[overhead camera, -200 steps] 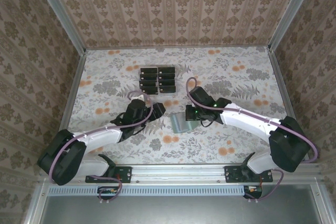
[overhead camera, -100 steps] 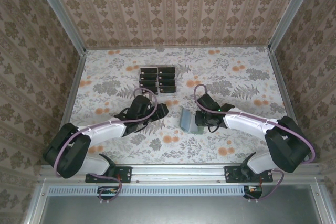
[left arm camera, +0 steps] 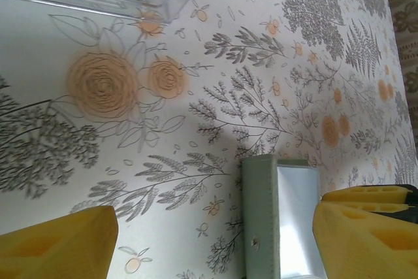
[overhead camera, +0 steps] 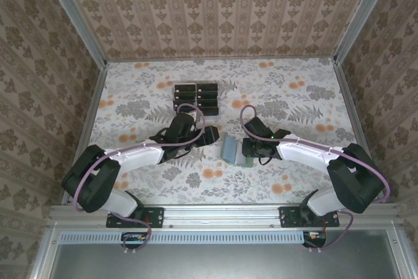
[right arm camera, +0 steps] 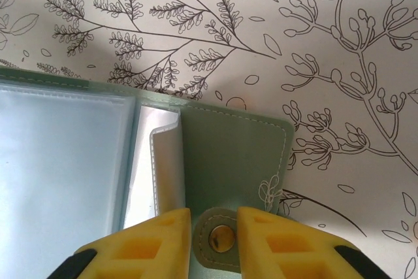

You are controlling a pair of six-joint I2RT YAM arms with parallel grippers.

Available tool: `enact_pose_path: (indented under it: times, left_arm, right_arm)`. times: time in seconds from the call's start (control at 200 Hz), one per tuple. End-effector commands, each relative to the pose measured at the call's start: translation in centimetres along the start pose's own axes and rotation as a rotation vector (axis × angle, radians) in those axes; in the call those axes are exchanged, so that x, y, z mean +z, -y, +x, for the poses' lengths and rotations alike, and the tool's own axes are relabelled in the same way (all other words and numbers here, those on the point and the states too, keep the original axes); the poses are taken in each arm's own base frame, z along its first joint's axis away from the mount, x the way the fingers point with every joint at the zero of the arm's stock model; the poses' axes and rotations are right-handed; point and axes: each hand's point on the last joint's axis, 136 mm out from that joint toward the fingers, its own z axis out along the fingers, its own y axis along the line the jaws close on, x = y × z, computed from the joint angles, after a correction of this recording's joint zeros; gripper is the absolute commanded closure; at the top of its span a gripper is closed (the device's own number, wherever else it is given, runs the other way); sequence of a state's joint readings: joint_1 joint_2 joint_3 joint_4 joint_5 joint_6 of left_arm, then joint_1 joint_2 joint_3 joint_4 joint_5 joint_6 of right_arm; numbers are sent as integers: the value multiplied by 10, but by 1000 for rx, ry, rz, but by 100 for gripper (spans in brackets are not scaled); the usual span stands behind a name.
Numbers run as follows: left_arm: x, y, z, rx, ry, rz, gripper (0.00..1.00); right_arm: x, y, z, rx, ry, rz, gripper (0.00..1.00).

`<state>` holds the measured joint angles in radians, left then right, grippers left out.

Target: Put the credit cards into the card holder

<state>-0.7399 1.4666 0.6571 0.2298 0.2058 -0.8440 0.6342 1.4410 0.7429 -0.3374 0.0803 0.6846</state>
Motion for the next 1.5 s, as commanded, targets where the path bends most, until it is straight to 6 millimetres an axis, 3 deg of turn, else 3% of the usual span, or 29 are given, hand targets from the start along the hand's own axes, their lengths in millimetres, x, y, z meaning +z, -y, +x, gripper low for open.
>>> enact_pose_path:
  times: [0.0,0.205,0.47,0.725,0.93,1.175,1.28,1.33,1.415,1.495]
  left_arm:
    - [9,22,-1,42,-24,71,21]
    - [26,30,2,28,-48,105,27]
    - [38,33,7,-8,-66,146,55]
    - [42,36,13,-10,-84,157,51]
    - [45,38,15,-20,-84,172,75]
    - [47,37,16,-23,-89,180,78]
    - [47,38,16,-27,-88,187,91]
    - [47,39,16,-30,-86,189,100]
    - [44,39,14,-32,-72,189,100]
    - [36,40,8,-30,-47,184,100]
  right_arm:
    - [7,10,3,9,5,36,76]
    - [11,16,7,16,-5,45,77]
    - [13,22,10,23,-11,50,78]
    - [14,23,12,26,-15,49,78]
    - [15,23,13,27,-21,46,78]
    - [16,21,11,27,-23,38,78]
    - [17,21,12,26,-28,38,78]
    - [17,21,12,26,-27,36,77]
    - [15,18,10,22,-28,30,73]
    - [11,16,6,22,-21,19,60]
